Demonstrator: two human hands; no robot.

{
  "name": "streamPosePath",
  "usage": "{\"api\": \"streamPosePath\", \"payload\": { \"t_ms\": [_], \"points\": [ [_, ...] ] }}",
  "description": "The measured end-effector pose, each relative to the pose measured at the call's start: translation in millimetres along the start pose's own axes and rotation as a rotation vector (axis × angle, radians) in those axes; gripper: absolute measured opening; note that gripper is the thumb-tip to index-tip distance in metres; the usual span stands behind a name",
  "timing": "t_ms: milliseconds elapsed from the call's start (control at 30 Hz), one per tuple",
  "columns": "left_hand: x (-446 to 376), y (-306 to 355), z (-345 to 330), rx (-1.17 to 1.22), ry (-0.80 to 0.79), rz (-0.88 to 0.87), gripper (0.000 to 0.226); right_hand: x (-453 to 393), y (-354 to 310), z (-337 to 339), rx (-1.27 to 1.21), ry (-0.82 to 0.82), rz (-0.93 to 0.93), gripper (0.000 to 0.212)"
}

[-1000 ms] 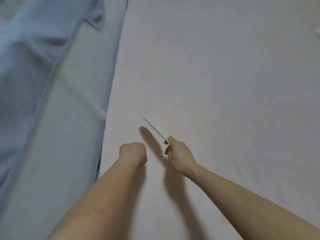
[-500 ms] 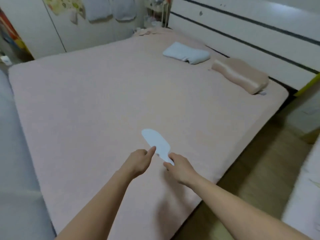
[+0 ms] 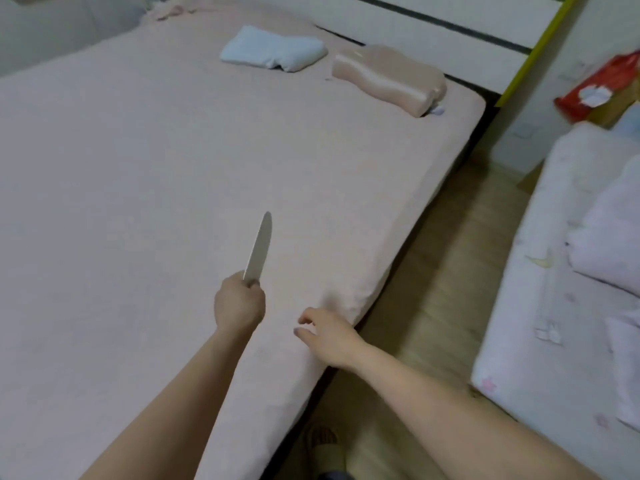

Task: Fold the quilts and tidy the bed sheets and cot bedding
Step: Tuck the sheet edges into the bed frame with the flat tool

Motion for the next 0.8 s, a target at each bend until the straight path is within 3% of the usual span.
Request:
{"api": "streamPosePath", "payload": {
  "t_ms": [67, 167, 300, 400, 500, 633, 733, 800],
  "points": [
    [-16.6, -15.4, -25.6, -0.167, -0.034, -0.057, 0.026, -28.0, 40.6, -10.1, 0.067, 0.011, -0.083, 0.049],
    [-47.3, -36.1, -79.8, -0.272, -0.08, -0.099, 0.026, -88.7, 102.9, 5.2, 0.052, 0.222, -0.281, 0.062],
    [-84.4, -49.9, -141.0, -0.306, -0.104, -0.167, 0.026, -166.2, 170.2, 29.1, -0.211, 0.474, -0.598, 0.073],
    [-108.3, -69.9, -182.6, -0.347, -0.119, -0.196, 0.03, -197.2, 198.6, -16.8, -0.379, 0.56, -0.777, 0.083],
    [-110.9, -85.1, -210.4, -0.363, -0.158, -0.212, 0.029, -173.0, 191.1, -76.7, -0.288, 0.671, -0.757, 0.086],
    [-94.2, -92.6, -211.8, -0.274, -0.129, -0.26, 0.027, -127.5, 185.7, -130.5, -0.49, 0.541, -0.626, 0.08],
    [-83.4, -86.4, -218.7, -0.13, -0.196, -0.242, 0.026, -125.2, 206.2, -100.0, -0.623, 0.666, -0.677, 0.076],
    [-83.2, -76.6, -232.4, 0.003, -0.294, -0.19, 0.025, -141.7, 216.2, -85.9, -0.919, 0.64, -0.648, 0.073]
  ]
}}
Point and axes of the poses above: each hand's wrist, its own x-axis away from the middle knuckle, its own z-axis out of the back of the hand, y = z × x, the point moved 6 cm from there along -x, towards the middle knuckle, and after that the axes turned 4 degrees about x, right-handed, at the moved point
